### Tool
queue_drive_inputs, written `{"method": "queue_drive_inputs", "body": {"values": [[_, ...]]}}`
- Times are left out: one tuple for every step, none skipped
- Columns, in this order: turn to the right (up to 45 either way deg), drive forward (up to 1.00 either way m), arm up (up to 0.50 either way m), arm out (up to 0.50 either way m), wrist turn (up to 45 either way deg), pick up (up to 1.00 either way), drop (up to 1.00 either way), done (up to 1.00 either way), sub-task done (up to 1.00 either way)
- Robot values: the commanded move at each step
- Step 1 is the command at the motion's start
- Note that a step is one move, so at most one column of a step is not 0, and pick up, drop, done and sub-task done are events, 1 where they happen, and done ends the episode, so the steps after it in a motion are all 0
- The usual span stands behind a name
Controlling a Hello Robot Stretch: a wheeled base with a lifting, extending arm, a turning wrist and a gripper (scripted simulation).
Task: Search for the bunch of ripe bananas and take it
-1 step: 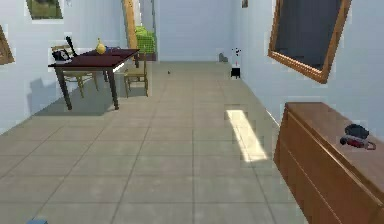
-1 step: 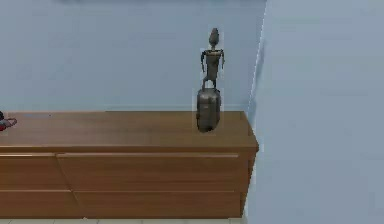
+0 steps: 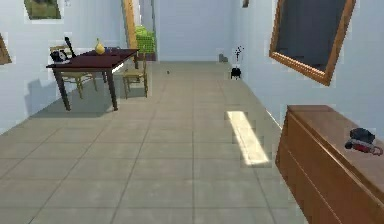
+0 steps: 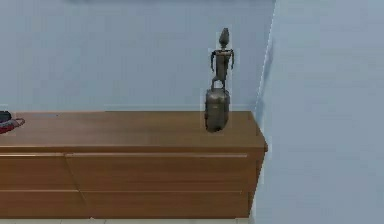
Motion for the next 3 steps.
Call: {"method": "queue_drive_inputs", "body": {"values": [[0.0,1.0,0.0,0.0,0.0,0.0,0.0,0.0,0.0],[0.0,1.0,0.0,0.0,0.0,0.0,0.0,0.0,0.0],[0.0,1.0,0.0,0.0,0.0,0.0,0.0,0.0,0.0]]}}
